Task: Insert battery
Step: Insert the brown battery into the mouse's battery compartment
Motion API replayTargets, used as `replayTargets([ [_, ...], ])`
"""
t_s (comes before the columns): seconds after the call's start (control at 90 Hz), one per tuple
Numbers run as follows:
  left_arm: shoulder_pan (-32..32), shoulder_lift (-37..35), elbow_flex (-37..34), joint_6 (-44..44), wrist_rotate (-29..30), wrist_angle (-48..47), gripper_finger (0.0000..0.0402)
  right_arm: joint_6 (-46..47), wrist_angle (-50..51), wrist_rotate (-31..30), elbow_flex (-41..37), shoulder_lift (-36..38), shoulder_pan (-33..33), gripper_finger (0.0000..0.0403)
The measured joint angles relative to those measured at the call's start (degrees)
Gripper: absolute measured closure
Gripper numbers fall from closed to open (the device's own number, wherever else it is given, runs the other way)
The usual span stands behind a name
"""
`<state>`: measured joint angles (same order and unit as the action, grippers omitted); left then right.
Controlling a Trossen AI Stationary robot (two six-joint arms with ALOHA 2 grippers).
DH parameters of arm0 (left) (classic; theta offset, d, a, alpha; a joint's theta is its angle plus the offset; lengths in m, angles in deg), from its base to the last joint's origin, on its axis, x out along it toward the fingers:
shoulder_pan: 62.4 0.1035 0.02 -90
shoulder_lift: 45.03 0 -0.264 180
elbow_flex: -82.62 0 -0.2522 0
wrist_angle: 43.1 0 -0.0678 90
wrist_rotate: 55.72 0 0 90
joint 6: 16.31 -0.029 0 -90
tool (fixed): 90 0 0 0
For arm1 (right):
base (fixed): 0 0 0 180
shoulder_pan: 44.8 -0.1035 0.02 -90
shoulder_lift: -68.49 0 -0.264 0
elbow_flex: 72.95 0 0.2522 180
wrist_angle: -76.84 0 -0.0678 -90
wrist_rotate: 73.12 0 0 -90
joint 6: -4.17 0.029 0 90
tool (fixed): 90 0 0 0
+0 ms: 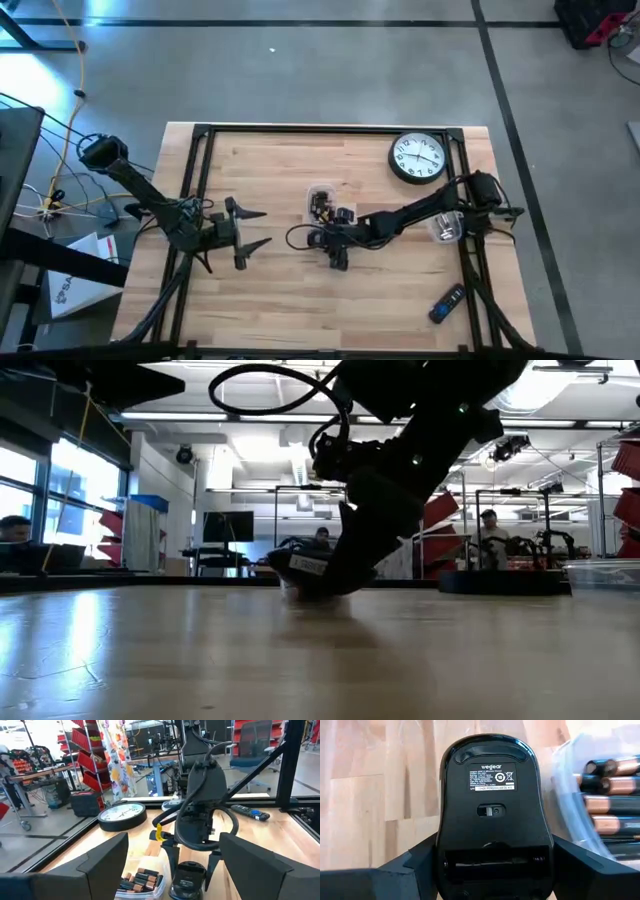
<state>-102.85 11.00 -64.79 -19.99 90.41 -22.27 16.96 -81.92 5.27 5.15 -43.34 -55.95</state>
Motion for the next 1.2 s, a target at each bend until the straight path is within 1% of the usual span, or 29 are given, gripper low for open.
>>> replayTargets([
  [0.189, 0.94, 0.00, 0.00, -0.03, 0.08, -0.02, 0.0106, -0.87, -0.02, 0.19, 0.00, 0.00, 0.04, 0.0146],
  [0.456, 2.27, 0.00, 0.00, -2.07, 0.09, 1.57, 0.0106, -1.04, -2.45, 0.78, 0.26, -2.92, 0.04, 0.0144],
  [0.589, 3.25, 0.00, -0.02, -2.16, 0.07, 1.51, 0.0106, -1.26, -3.16, -0.14, 0.26, -3.16, 0.14, 0.0126],
  [0.689, 4.25, 0.02, -0.02, -2.10, 0.06, 1.49, 0.0106, -1.08, -2.79, 0.53, 0.35, -3.21, 0.83, 0.0109],
  [0.8, 5.16, 0.00, -0.02, -1.52, 0.05, 1.25, 0.0106, -0.89, -2.63, 0.82, 0.35, -3.20, 1.38, 0.0102],
  [0.933, 6.04, 0.00, -0.02, -1.07, 0.02, 1.05, 0.0106, -1.39, -1.42, -0.01, 0.26, -1.91, 1.49, 0.0101],
  [1.044, 6.64, 0.00, -0.02, -0.74, 0.04, -0.89, 0.0106, -1.30, 0.82, -0.30, 0.30, 0.43, 1.37, 0.0100],
  [1.111, 7.30, 0.00, -0.02, 1.18, -0.08, -2.77, 0.0106, -0.79, 2.83, -0.33, 0.46, 2.00, 1.03, 0.0100],
  [1.2, 8.82, 0.08, -0.02, 5.98, -0.37, -6.45, 0.0106, 0.43, 5.51, -0.28, 0.47, 3.66, 0.51, 0.0100],
])
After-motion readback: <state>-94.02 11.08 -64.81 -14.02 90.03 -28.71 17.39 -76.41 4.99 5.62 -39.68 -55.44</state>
